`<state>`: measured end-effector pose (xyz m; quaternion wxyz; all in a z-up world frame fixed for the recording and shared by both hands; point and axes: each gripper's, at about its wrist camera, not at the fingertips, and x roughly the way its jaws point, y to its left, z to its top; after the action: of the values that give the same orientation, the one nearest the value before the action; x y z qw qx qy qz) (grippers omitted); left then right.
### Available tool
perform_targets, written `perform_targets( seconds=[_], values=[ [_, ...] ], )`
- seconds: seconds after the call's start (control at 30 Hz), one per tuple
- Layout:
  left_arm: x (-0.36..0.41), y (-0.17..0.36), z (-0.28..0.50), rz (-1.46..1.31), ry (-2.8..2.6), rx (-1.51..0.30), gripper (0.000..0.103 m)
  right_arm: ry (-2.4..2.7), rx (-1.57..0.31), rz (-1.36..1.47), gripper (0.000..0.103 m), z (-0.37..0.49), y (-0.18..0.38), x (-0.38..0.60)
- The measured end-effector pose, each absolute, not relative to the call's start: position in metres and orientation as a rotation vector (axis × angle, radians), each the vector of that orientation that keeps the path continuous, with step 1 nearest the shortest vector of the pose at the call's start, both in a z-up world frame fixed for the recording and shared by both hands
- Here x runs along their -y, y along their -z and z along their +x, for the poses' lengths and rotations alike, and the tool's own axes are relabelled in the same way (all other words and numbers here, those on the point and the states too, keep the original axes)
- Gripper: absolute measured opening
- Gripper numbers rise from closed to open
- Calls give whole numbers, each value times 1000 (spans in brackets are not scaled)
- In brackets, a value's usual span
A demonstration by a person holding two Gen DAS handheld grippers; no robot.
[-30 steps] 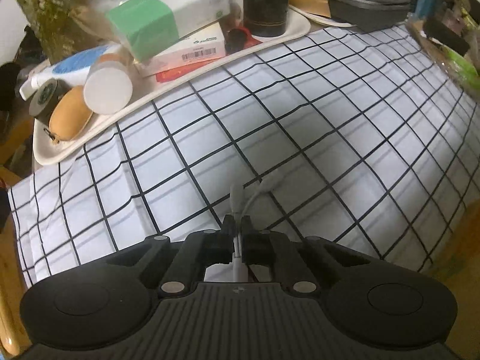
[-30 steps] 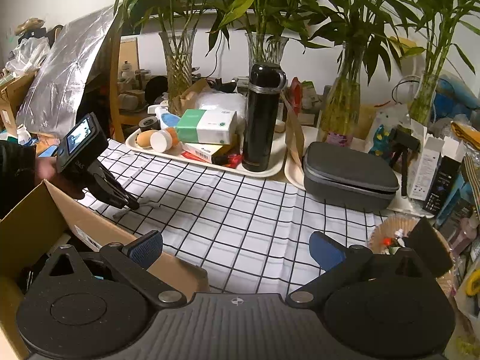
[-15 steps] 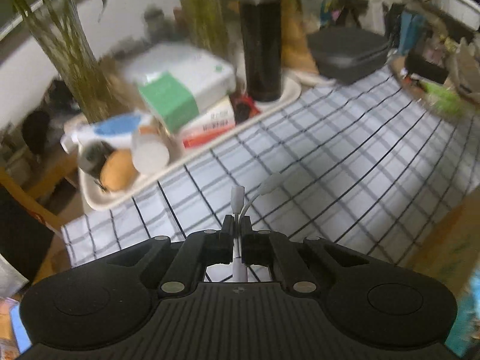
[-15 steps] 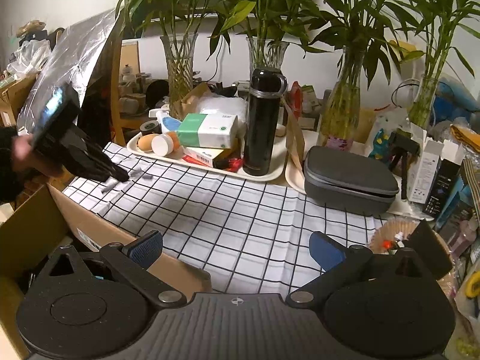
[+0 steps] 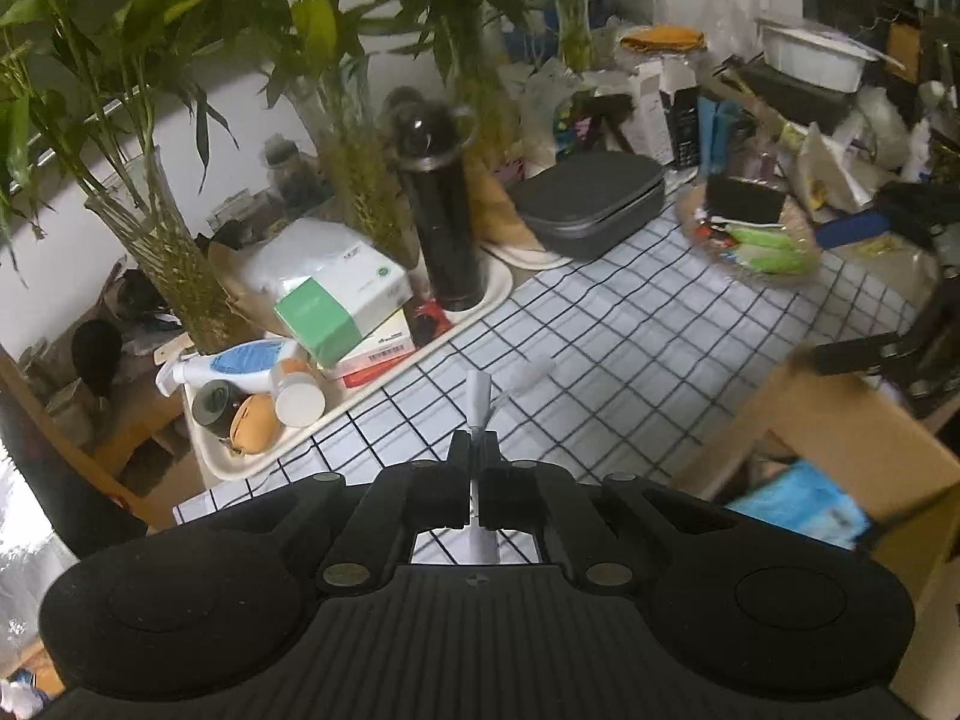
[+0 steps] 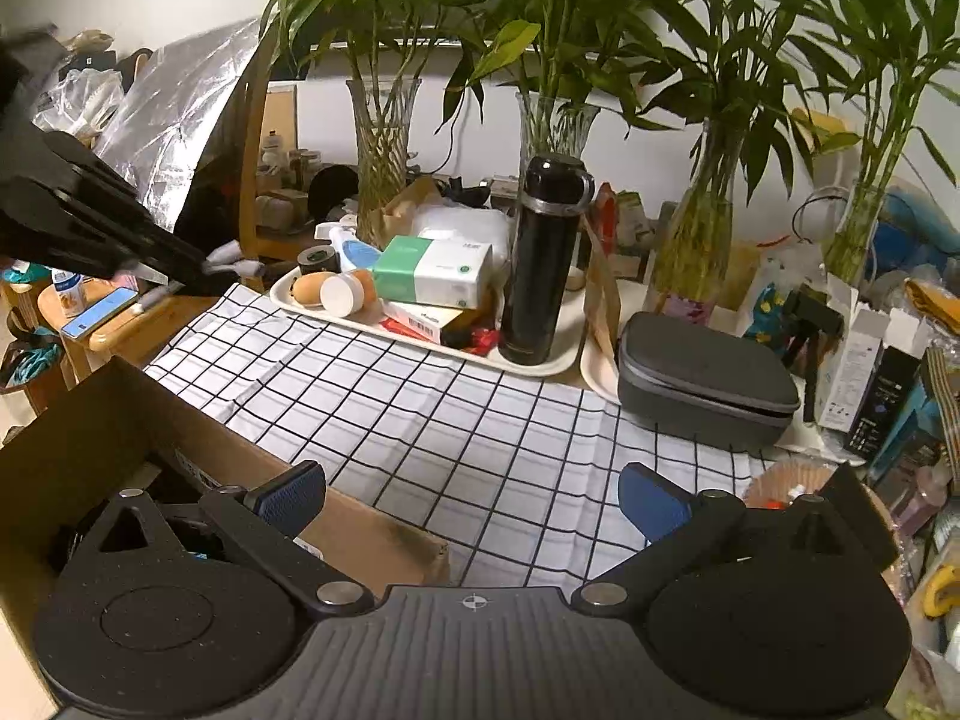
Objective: Organize soft objects
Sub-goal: 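Carry the white cable adapter over the box with the left gripper, then open the left gripper to drop the adapter into the box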
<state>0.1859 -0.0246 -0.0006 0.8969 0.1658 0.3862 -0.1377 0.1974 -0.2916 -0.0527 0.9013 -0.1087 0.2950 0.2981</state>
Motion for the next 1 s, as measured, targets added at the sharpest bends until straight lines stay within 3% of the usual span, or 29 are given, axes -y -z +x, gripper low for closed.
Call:
perform_targets(
  seconds=[0.73, 0.77, 0.9, 1.0],
  values=[
    [58, 18, 88, 233, 442, -845, 5, -667, -550, -293, 103, 164, 48, 286],
    [56, 20, 88, 213, 438, -853, 7, -675, -549, -296, 103, 162, 48, 285],
    [55, 26, 82, 189, 407, -868, 43, -690, -545, -306, 103, 154, 48, 284],
    [56, 27, 77, 178, 376, -865, 50, -703, -549, -307, 103, 147, 48, 284]
  ],
)
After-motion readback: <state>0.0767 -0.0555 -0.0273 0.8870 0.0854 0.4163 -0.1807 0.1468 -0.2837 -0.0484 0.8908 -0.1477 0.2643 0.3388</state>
